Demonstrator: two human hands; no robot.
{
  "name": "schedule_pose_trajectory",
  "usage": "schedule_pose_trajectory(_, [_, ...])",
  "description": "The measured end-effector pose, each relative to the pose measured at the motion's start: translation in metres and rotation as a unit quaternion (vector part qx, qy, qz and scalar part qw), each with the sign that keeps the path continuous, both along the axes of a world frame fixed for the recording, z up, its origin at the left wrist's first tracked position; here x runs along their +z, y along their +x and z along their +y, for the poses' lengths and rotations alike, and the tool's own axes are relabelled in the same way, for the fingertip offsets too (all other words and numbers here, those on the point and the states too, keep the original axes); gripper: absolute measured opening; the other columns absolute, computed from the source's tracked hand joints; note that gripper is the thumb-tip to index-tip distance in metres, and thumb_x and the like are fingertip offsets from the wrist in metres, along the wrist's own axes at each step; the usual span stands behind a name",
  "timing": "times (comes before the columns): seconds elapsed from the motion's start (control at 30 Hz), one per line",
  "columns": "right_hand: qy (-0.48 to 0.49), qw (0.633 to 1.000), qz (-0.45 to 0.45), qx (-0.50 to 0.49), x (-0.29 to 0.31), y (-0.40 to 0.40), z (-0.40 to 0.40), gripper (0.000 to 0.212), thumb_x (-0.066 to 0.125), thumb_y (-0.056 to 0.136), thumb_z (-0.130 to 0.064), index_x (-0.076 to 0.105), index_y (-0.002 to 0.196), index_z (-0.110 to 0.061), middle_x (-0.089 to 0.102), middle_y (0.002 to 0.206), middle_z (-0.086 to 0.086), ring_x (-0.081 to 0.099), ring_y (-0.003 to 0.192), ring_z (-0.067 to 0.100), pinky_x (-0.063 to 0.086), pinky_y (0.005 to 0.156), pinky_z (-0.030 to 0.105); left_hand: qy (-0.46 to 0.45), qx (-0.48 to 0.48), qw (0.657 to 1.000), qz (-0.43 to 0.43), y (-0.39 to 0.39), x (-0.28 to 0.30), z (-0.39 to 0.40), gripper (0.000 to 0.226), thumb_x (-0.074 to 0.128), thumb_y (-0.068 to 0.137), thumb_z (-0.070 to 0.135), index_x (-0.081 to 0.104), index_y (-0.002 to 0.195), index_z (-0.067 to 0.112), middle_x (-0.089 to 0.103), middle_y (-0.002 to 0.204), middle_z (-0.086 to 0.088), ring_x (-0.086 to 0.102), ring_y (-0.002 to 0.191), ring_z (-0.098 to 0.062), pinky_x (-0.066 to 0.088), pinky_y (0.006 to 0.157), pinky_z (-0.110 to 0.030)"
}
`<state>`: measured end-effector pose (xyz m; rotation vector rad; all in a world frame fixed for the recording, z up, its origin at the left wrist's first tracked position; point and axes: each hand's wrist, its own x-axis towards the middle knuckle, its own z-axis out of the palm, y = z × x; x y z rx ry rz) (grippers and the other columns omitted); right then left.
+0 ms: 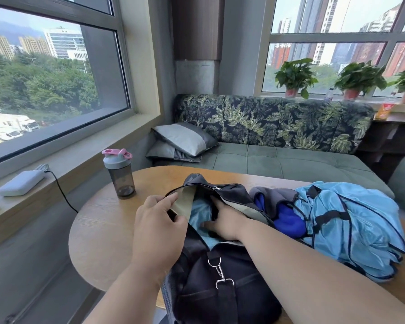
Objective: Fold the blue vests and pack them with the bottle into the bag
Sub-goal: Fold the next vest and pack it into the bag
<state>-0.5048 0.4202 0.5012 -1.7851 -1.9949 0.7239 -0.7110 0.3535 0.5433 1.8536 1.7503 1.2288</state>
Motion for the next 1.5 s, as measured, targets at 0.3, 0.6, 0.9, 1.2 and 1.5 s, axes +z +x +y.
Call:
schedule_pose_trajectory(0.3, [0.055, 0.961, 0.250, -0.108, 0.013, 0.026, -0.090, 0.055, 0.073, 0.095, -0.035, 0.055, 0.146, -0.041, 0.063, 0.135, -0.012, 0.066, 0.110, -0.002, 0.054, 0.095, 0.018, 0.015, 0.062, 0.993, 0.104, 0.019, 0.014, -0.023, 0.062, 0.066, 0.091, 0.033, 0.053, 0.151, 0.031, 0.039, 0.157, 0.004, 0.028, 0.145, -0.022, 0.023, 0.126, -0.037])
schedule_pose_trajectory(0.6, [0.105, 0.913, 0.282, -0.277, 0.000, 0.102, -0.170, 0.020, 0.067, 0.096, -0.026, 0.069, 0.111, -0.039, 0.073, 0.095, -0.012, 0.067, 0.087, -0.002, 0.049, 0.080, 0.021, 0.072, -0.063, 0.984, 0.149, 0.088, 0.020, -0.050, 0.054, 0.071, 0.088, 0.028, 0.065, 0.141, 0.027, 0.056, 0.140, 0.010, 0.040, 0.134, -0.019, 0.028, 0.115, -0.032])
schedule_pose_trajectory(0.9, [0.037, 0.849, 0.313, -0.424, -0.034, 0.197, -0.207, 0.014, 0.064, 0.096, -0.027, 0.065, 0.086, -0.017, 0.066, 0.075, -0.002, 0.058, 0.063, 0.020, 0.041, 0.060, 0.032, 0.039, -0.217, 0.953, 0.209, 0.193, 0.003, -0.070, 0.051, 0.062, 0.091, 0.032, 0.062, 0.142, 0.032, 0.056, 0.137, 0.015, 0.045, 0.132, -0.011, 0.033, 0.115, -0.027])
schedule_pose_trajectory(1.2, [0.068, 0.592, 0.520, -0.612, -0.041, 0.235, -0.195, 0.023, 0.052, 0.090, -0.024, 0.065, 0.081, -0.008, 0.054, 0.072, 0.008, 0.045, 0.063, 0.026, 0.032, 0.060, 0.034, -0.074, -0.305, 0.916, 0.248, 0.282, -0.034, -0.078, 0.053, 0.058, 0.097, 0.034, 0.054, 0.150, 0.035, 0.051, 0.141, 0.014, 0.043, 0.136, -0.013, 0.034, 0.116, -0.026])
schedule_pose_trajectory(1.5, [0.020, 0.472, 0.711, -0.520, -0.007, 0.274, -0.198, 0.024, 0.049, 0.099, -0.034, 0.063, 0.095, -0.015, 0.052, 0.066, 0.002, 0.039, 0.054, 0.017, 0.027, 0.057, 0.029, -0.173, -0.295, 0.913, 0.222, 0.340, -0.068, -0.060, 0.062, 0.063, 0.091, 0.034, 0.051, 0.152, 0.030, 0.040, 0.154, 0.004, 0.042, 0.142, -0.021, 0.039, 0.117, -0.035])
